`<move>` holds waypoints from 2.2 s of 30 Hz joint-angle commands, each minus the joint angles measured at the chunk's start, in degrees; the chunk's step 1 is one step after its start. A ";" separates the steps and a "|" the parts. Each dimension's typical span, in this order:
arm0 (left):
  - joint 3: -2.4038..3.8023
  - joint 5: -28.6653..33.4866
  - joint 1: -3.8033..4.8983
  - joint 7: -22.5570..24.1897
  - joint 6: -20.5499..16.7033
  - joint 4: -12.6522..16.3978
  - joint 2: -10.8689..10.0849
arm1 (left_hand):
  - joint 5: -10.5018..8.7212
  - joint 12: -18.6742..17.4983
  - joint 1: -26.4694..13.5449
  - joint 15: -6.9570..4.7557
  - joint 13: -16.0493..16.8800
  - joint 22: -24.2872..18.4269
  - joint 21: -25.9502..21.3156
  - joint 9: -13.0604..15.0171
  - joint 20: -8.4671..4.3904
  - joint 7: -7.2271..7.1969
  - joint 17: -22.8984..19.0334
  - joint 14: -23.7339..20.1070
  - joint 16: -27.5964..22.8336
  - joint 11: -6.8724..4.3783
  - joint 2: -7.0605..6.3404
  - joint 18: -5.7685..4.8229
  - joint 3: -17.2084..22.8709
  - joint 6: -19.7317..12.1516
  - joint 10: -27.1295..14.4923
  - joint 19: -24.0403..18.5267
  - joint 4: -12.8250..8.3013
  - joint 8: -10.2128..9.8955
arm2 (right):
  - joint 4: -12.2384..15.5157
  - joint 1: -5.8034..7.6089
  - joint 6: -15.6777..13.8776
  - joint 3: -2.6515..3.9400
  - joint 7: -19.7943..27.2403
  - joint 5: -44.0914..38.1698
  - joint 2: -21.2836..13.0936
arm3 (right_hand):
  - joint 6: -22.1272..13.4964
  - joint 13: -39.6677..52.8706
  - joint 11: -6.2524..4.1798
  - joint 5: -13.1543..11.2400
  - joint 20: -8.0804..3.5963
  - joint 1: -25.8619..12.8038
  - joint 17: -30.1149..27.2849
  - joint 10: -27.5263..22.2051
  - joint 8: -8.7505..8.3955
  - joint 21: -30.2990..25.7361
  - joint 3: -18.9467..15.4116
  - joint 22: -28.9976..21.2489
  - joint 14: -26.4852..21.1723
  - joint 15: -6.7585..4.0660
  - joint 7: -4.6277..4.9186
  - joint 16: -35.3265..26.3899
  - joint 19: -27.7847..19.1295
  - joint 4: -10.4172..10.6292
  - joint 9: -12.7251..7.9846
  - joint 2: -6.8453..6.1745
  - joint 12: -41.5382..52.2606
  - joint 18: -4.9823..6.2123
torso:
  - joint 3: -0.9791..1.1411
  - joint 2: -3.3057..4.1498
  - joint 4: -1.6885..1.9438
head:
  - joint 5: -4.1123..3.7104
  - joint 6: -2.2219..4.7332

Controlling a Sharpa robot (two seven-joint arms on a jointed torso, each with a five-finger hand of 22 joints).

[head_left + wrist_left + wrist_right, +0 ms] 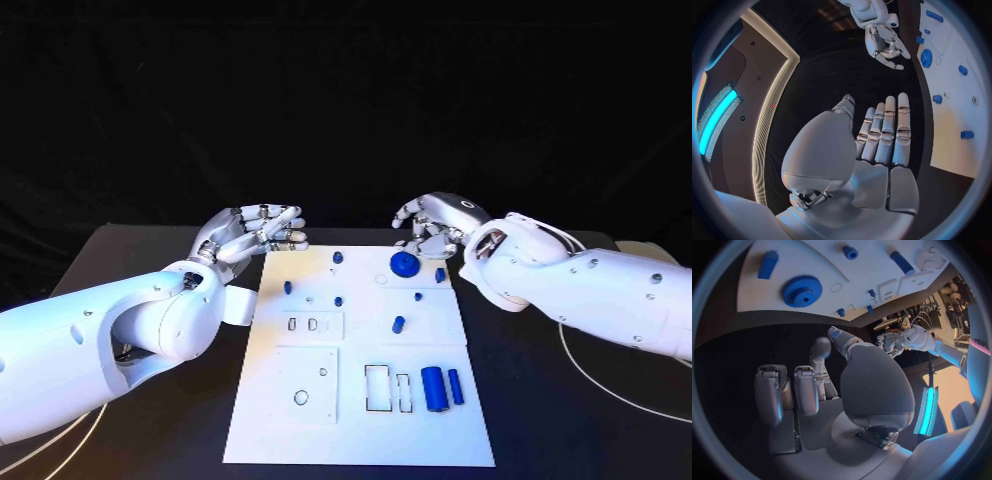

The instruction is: Assemble the parts on the task board

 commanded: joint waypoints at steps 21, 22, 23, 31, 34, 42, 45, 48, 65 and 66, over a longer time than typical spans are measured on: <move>0.04 0.08 0.06 0.53 1.74 -0.92 0.34 | 0.14 -0.28 0.20 0.29 -0.01 -0.06 -0.32 -0.06 0.10 1.36 0.08 -0.29 -0.32 0.47 0.27 0.35 -0.10 -0.36 0.08 0.49 0.10 -0.16 | -3.25 -0.73 11.53 -0.48 -5.48 7.59 1.40 | -5.77 21.66 1.46 0.32 1.55 0.15 8.93 4.96 2.78 1.64 -2.97 11.95 4.73 1.78 1.47 2.13 3.69 1.92 1.59 0.09 26.02 -1.28 | 0.18 -0.04 -0.39 | 0.27 -0.50; 0.04 0.08 0.06 0.53 1.74 -0.95 0.36 | 0.14 -0.28 0.20 0.29 -0.01 -0.06 -0.32 -0.06 0.10 1.36 0.08 -0.29 -0.32 0.47 0.27 0.35 -0.10 -0.36 0.08 0.49 0.10 -0.16 | -3.50 -0.84 11.31 -0.51 -5.70 7.30 1.77 | -5.81 21.79 1.48 0.35 1.57 0.25 9.01 5.03 2.82 1.69 -2.96 12.02 4.75 1.80 1.49 2.16 3.74 1.90 1.61 0.14 26.14 -1.30 | 0.16 -0.03 -0.43 | 0.26 -0.54; 0.04 0.08 0.06 0.52 1.75 -0.98 0.38 | 0.14 -0.28 0.20 0.29 -0.01 -0.06 -0.32 -0.06 0.10 1.36 0.08 -0.29 -0.32 0.47 0.27 0.35 -0.10 -0.36 0.08 0.49 0.10 -0.16 | -3.79 -0.93 11.09 -0.54 -5.93 7.09 2.13 | -5.81 21.79 1.48 0.35 1.57 0.25 9.01 5.03 2.82 1.69 -2.96 12.02 4.75 1.80 1.49 2.16 3.74 1.90 1.61 0.14 26.14 -1.30 | 0.17 -0.01 -0.42 | 0.21 -0.56; 0.04 0.09 0.06 0.42 1.88 -1.08 0.48 | 0.15 -0.33 0.20 0.29 -0.01 -0.07 -0.36 -0.06 0.11 1.35 0.12 -0.40 -0.40 0.46 0.28 0.35 -0.11 -0.34 0.12 0.48 0.12 -0.16 | -5.30 -1.70 10.18 -0.84 -6.57 6.62 4.01 | -5.90 22.42 1.56 0.39 1.68 0.85 9.39 5.38 3.13 1.86 -2.80 12.29 4.83 1.90 1.56 2.32 3.93 1.73 1.70 0.45 26.75 -1.37 | 0.20 -0.05 -0.50 | 0.05 -1.06; 0.04 0.09 0.06 0.40 1.88 -1.12 0.48 | 0.15 -0.33 0.20 0.29 -0.01 -0.07 -0.36 -0.06 0.11 1.35 0.12 -0.40 -0.40 0.46 0.28 0.35 -0.11 -0.34 0.12 0.48 0.12 -0.16 | -5.50 -1.86 10.02 -0.88 -6.64 6.06 4.37 | -5.86 22.53 1.57 0.39 1.70 0.97 9.49 5.43 3.22 1.97 -2.75 12.44 4.84 1.91 1.56 2.36 4.04 1.69 1.73 0.51 26.85 -1.41 | 0.21 -0.06 -0.49 | 0.05 -1.05; 0.03 0.09 0.06 0.36 1.88 -1.16 0.45 | 0.15 -0.37 0.18 0.29 -0.01 -0.08 -0.38 -0.06 0.11 1.36 0.16 -0.45 -0.44 0.46 0.34 0.35 -0.10 -0.33 0.14 0.48 0.15 -0.17 | -5.93 -2.01 9.25 -0.93 -6.69 5.62 4.95 | -5.79 22.62 1.59 0.41 1.75 1.29 9.68 5.43 3.43 2.07 -2.54 12.60 4.88 1.95 1.58 2.44 4.15 1.59 1.78 0.76 26.95 -1.45 | 0.19 -0.05 -0.56 | 0.24 -1.19; 0.03 0.09 0.06 0.35 1.90 -1.15 0.45 | 0.15 -0.37 0.18 0.29 -0.01 -0.08 -0.38 -0.06 0.11 1.36 0.16 -0.45 -0.44 0.46 0.34 0.35 -0.10 -0.33 0.14 0.48 0.15 -0.17 | -6.02 -2.02 9.14 -0.94 -6.69 5.51 5.19 | -5.74 22.71 1.60 0.42 1.77 1.44 9.74 5.47 3.55 2.13 -2.40 12.69 4.89 1.96 1.59 2.47 4.22 1.55 1.81 0.93 27.03 -1.47 | 0.22 -0.03 -0.56 | 0.24 -1.18; 0.03 0.09 0.06 0.33 1.94 -1.15 0.46 | 0.15 -0.37 0.18 0.29 -0.01 -0.08 -0.38 -0.06 0.11 1.36 0.16 -0.45 -0.44 0.46 0.34 0.35 -0.10 -0.33 0.14 0.48 0.15 -0.17 | -6.16 -2.04 9.10 -0.98 -6.78 4.99 5.48 | -5.49 22.90 1.59 0.42 1.79 1.56 9.77 5.58 3.80 2.18 -2.23 12.77 4.90 1.97 1.58 2.49 4.27 1.53 1.88 1.12 27.22 -1.49 | 0.22 -0.02 -0.51 | 0.22 -1.25; 0.03 0.09 0.06 0.13 2.40 -1.30 0.41 | 0.15 -0.44 0.21 0.29 0.00 -0.09 -0.42 -0.06 0.12 1.36 0.25 -0.50 -0.50 0.46 0.46 0.35 -0.05 -0.31 0.18 0.50 0.17 -0.18 | -6.18 -2.65 9.60 -1.25 -7.41 -5.04 6.12 | -3.32 24.76 1.27 0.17 1.67 3.09 10.43 6.85 5.44 2.87 -1.11 13.78 5.01 1.75 1.18 2.77 5.02 0.23 2.10 0.92 28.96 -1.76 | 0.22 -0.11 -0.59 | 0.58 -1.52; 0.03 0.09 0.06 0.11 2.41 -1.30 0.39 | 0.15 -0.44 0.21 0.29 0.00 -0.09 -0.42 -0.06 0.12 1.36 0.25 -0.50 -0.50 0.46 0.46 0.35 -0.05 -0.31 0.18 0.50 0.17 -0.18 | -6.13 -2.69 9.65 -1.25 -7.44 -5.74 6.09 | -3.31 24.76 1.26 0.10 1.65 3.24 10.50 6.84 5.46 2.90 -1.02 13.82 5.03 1.74 1.17 2.80 5.06 0.08 2.07 0.83 28.96 -1.77 | 0.21 -0.09 -0.54 | 0.55 -1.52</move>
